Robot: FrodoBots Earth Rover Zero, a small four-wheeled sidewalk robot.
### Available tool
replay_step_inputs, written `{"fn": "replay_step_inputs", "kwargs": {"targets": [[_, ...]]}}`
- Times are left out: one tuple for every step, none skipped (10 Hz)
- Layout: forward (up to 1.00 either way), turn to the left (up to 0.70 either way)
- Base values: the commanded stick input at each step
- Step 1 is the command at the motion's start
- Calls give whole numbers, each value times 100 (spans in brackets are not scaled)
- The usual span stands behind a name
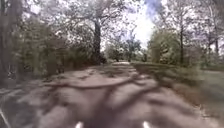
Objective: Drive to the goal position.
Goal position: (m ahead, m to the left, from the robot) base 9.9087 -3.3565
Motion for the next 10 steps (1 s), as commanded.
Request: {"fn": "replay_step_inputs", "kwargs": {"targets": [[100, 0], [100, 0], [100, 0], [100, 0], [100, 0], [100, 0], [100, 0], [100, 0], [100, 0], [100, 0]]}}
